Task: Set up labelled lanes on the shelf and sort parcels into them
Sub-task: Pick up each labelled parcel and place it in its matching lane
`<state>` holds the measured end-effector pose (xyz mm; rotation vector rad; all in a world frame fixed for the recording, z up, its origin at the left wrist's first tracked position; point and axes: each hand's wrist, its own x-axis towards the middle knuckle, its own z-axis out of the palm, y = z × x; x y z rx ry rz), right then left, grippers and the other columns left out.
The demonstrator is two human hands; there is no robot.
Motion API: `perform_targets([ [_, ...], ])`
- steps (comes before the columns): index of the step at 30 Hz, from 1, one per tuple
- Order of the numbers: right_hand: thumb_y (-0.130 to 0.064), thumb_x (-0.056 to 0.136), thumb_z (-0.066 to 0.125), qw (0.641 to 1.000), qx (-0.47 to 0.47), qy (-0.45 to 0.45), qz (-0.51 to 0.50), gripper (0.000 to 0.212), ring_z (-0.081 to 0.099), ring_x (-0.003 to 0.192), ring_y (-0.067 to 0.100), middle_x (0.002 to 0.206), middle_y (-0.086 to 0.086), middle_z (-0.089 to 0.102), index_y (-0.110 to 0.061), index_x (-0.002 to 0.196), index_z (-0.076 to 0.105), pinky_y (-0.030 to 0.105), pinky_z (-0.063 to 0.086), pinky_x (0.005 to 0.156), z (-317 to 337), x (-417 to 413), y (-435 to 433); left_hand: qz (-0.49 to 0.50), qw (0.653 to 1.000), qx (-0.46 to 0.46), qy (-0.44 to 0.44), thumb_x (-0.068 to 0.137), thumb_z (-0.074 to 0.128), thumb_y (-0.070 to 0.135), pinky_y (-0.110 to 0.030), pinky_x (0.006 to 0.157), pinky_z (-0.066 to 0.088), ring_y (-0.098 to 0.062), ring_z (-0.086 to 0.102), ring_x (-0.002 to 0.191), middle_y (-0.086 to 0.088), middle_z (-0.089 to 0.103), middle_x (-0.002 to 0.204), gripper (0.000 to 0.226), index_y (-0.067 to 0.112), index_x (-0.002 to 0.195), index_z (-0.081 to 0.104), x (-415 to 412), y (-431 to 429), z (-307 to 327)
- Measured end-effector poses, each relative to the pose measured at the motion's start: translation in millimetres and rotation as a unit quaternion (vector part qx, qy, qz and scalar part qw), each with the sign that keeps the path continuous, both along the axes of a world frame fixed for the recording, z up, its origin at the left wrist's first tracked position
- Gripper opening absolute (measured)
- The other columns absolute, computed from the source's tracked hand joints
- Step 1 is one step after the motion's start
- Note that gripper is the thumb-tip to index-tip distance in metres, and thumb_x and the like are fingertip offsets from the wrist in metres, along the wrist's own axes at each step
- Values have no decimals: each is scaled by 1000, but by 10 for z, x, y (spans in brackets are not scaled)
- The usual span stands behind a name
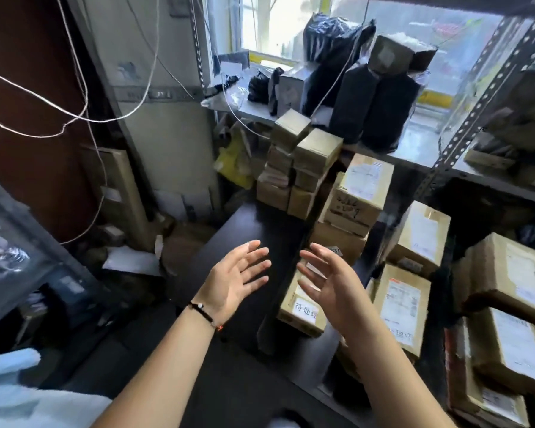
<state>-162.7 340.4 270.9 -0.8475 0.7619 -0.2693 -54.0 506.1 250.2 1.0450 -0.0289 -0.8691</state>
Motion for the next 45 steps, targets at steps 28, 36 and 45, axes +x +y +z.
perform_targets([
  [28,-72,70,75,811,-442,356,-144,116,13,153,37,168,11,2,-31,159,13,51,28,119,-236,3445,-1855,-26,998,43,50,89,52,35,-50,105,43,-30,62,120,-10,67,128,50,13,132,60,3316,-704,-146],
  [36,-57,77,77,794,-388,434,-175,101,29,142,43,158,18,19,-22,156,24,49,40,108,-226,3750,-2037,-17,995,64,78,89,53,29,-43,93,49,-29,64,116,-11,68,126,44,13,129,61,3703,-563,-253],
  [45,-58,76,58,931,-77,-27,-357,74,56,126,30,139,11,57,-22,140,50,49,52,99,-151,3395,-976,-82,994,65,38,84,57,34,-46,103,44,-25,65,112,-8,69,125,46,14,125,63,3718,-691,-31],
])
